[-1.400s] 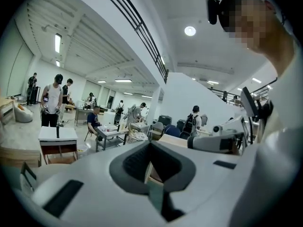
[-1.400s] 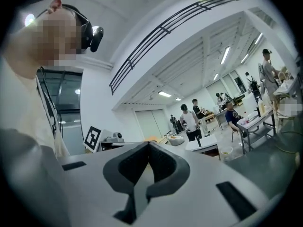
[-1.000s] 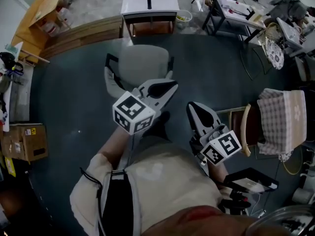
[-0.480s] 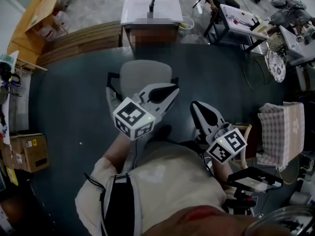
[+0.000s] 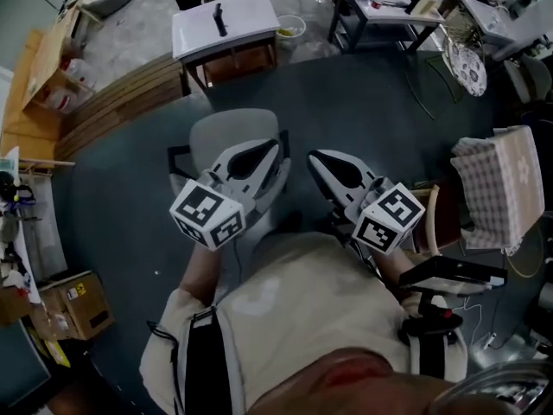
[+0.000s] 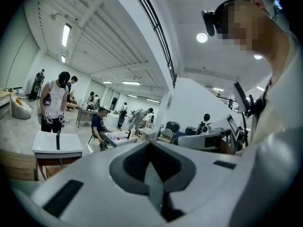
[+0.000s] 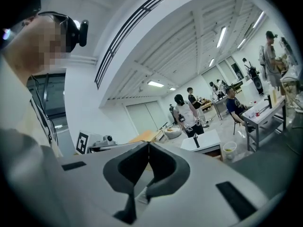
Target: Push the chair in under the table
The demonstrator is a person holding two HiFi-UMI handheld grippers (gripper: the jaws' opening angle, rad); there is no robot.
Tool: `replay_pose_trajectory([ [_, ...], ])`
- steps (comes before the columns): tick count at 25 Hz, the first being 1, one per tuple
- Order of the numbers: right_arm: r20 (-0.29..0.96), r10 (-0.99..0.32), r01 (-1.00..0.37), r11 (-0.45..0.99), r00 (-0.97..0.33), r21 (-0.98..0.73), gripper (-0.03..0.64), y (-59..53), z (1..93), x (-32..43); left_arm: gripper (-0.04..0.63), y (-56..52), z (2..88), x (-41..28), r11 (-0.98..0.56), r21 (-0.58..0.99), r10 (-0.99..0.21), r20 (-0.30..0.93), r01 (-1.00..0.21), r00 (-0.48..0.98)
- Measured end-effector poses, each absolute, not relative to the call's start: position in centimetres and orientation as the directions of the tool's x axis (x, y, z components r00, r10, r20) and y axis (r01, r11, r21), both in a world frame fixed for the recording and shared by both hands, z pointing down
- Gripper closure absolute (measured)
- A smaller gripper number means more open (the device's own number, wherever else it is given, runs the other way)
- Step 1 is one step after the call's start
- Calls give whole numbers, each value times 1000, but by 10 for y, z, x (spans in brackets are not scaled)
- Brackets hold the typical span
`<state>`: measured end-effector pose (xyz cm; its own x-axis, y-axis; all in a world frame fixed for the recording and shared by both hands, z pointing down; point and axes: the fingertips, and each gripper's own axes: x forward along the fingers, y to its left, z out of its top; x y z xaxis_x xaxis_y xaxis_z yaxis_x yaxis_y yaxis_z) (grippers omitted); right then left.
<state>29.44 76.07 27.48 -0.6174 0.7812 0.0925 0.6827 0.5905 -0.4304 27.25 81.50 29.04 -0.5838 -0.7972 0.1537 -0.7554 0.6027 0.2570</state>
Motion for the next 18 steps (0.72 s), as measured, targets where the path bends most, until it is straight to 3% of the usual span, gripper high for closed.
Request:
replay_pose_trajectory([
  [10, 47, 751, 640, 593, -659, -488, 606, 626, 274, 250, 589, 673, 271, 227, 582, 207, -813, 155, -787, -561],
  [18, 5, 817, 701, 498, -577, -510, 606, 579, 265, 219, 589, 638, 267, 203, 696, 238, -715, 151, -677, -682],
])
